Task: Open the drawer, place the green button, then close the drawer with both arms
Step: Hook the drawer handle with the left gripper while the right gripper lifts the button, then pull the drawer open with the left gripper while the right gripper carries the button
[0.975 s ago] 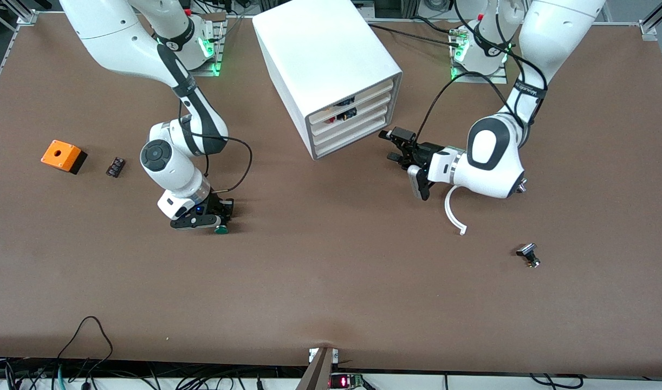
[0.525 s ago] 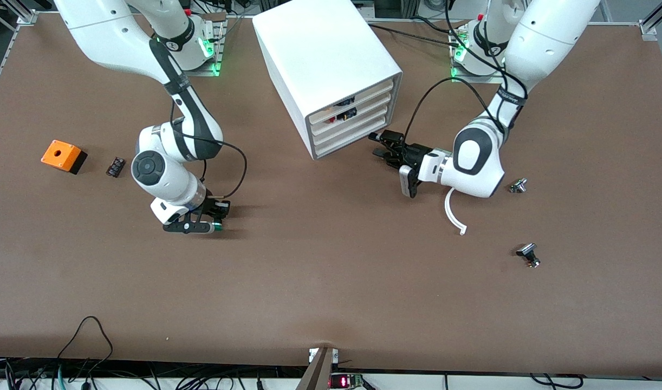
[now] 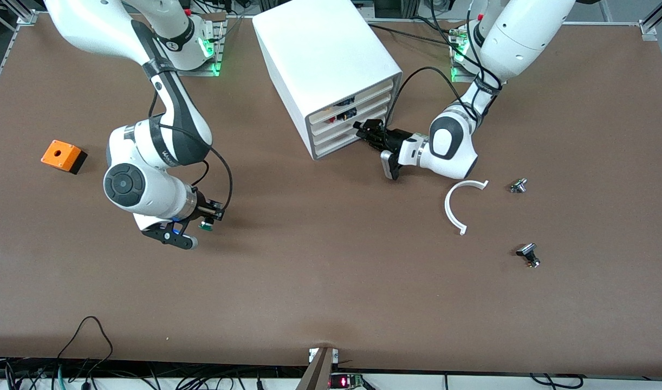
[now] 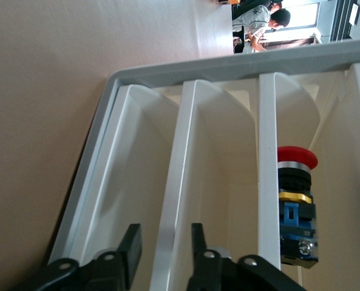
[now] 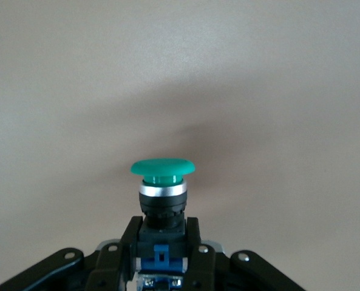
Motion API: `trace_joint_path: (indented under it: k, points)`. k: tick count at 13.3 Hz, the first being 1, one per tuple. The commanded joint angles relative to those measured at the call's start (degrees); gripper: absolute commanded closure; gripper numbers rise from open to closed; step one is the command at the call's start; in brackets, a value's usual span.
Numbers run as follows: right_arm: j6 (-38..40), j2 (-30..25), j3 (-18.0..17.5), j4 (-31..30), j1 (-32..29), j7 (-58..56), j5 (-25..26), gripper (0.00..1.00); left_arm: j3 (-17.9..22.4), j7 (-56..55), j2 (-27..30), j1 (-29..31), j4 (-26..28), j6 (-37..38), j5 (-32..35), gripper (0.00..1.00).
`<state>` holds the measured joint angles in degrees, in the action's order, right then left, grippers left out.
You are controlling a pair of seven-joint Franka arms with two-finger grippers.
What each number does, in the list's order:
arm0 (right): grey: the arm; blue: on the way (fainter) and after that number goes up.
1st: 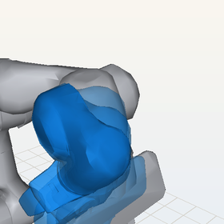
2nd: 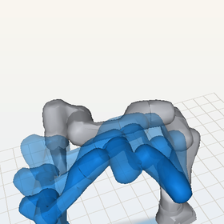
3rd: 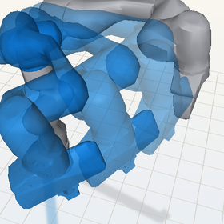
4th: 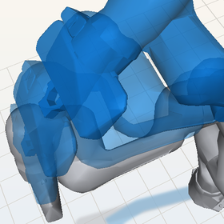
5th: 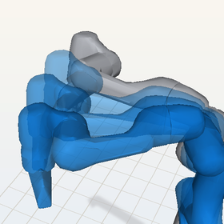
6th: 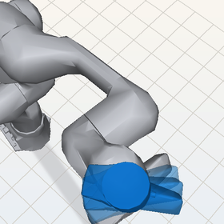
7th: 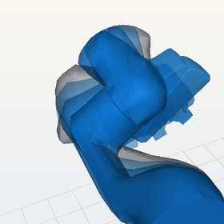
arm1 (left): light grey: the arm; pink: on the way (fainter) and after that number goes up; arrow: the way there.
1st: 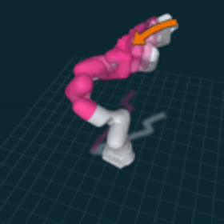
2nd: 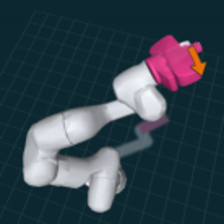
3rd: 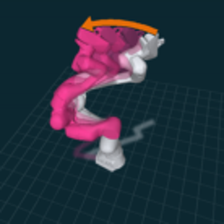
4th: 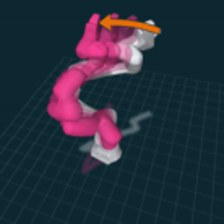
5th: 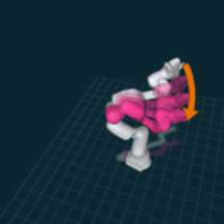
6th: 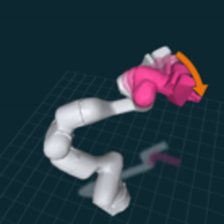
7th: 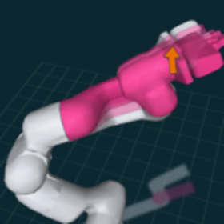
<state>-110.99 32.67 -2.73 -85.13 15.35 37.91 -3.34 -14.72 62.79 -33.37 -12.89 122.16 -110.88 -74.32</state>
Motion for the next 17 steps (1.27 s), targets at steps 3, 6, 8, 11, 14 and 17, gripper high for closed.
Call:
trace_joint_path:
  k: [3,6,8,11,14,17]
  points:
    - [7.8,4.2,-0.2,12.1,4.2,15.7,-0.4,1.0,-0.4,1.7,0.7,-0.4,2.3,-0.6,-1.7,0.78]
    - [7.3,4.2,-0.5,14.4,6.5,24.0,-2.2,1.0,-0.4,1.7,0.8,-0.6,2.2,-0.3,-1.4,1.0]
    - [7.0,4.4,-0.5,16.3,7.6,27.7,-3.8,1.0,-0.3,0.8,1.0,0.0,1.6,0.8,-1.1,1.0]
    - [6.9,5.6,-0.6,19.4,9.5,32.5,-3.8,1.0,0.5,-0.7,0.2,2.6,-2.3,1.1,1.6,1.0]
    - [5.7,6.5,-0.6,21.5,12.1,37.8,-3.8,1.0,0.6,-0.7,-2.3,5.6,-6.3,1.1,5.1,1.0]
    - [2.7,6.8,-0.5,21.7,15.3,44.2,-3.6,1.0,1.0,-1.8,-5.2,8.0,-11.9,1.1,6.5,1.0]
